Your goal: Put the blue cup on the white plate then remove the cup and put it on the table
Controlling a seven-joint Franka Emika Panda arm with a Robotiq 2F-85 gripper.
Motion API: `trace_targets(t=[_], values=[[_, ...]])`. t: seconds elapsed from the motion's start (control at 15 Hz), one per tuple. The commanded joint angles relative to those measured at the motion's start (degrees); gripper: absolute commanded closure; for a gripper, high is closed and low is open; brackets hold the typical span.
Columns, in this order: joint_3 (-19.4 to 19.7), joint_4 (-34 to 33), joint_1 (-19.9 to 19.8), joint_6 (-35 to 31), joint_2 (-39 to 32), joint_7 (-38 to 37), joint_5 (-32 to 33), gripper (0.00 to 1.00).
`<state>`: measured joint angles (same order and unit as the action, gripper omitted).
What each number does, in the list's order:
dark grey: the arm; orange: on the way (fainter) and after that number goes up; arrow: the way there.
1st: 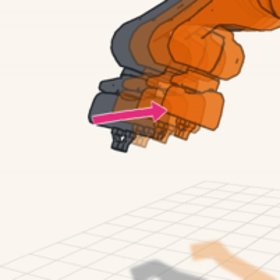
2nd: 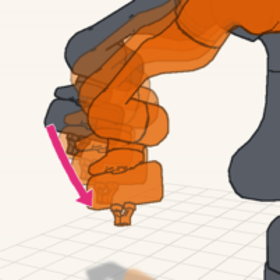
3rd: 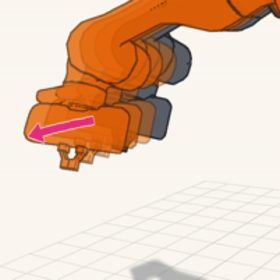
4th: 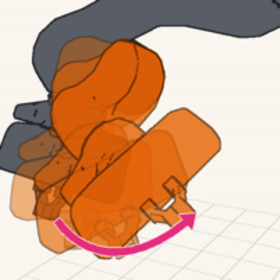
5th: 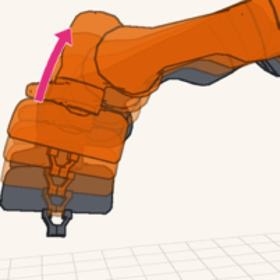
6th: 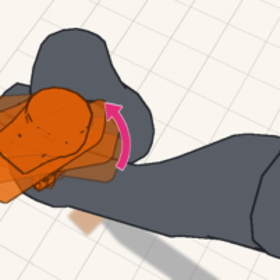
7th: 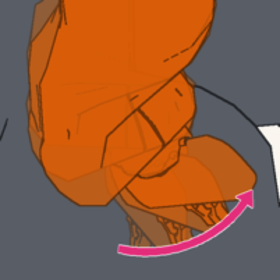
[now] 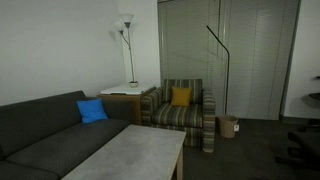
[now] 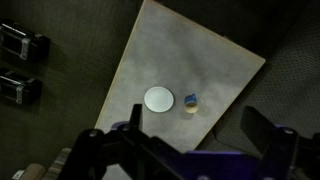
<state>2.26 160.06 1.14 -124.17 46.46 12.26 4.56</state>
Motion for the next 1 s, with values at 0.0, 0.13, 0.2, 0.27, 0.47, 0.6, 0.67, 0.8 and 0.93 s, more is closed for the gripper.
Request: trace_targets(t=[0.0, 0.13, 0.2, 0.27, 0.47, 0.6, 0.67, 0.8, 0.93], values=[[0.3, 0.35, 0.34, 0.35, -0.08, -0.25, 0.28, 0.0], [0.39, -1.28, 0.93, 0.8, -2.13, 0.61, 0.27, 0.0], [0.72, -2.18, 1.31, 0.55, -3.46, 1.42, 0.27, 0.0], [1.03, -3.1, 1.71, 0.21, -5.0, 2.16, 0.18, 0.0], [1.99, -6.07, 2.76, -0.66, -10.97, 4.53, -0.25, 0.0], [2.88, -8.55, 3.62, -1.79, -16.19, 6.98, -0.65, 0.0], [3.28, -9.88, 4.1, -2.41, -18.84, 8.49, -0.79, 0.0], [3.92, -12.94, 5.39, -3.24, -23.84, 12.05, -1.78, 0.0], [3.23, -15.52, 5.58, -3.35, -27.98, 13.93, -1.51, 0.0]])
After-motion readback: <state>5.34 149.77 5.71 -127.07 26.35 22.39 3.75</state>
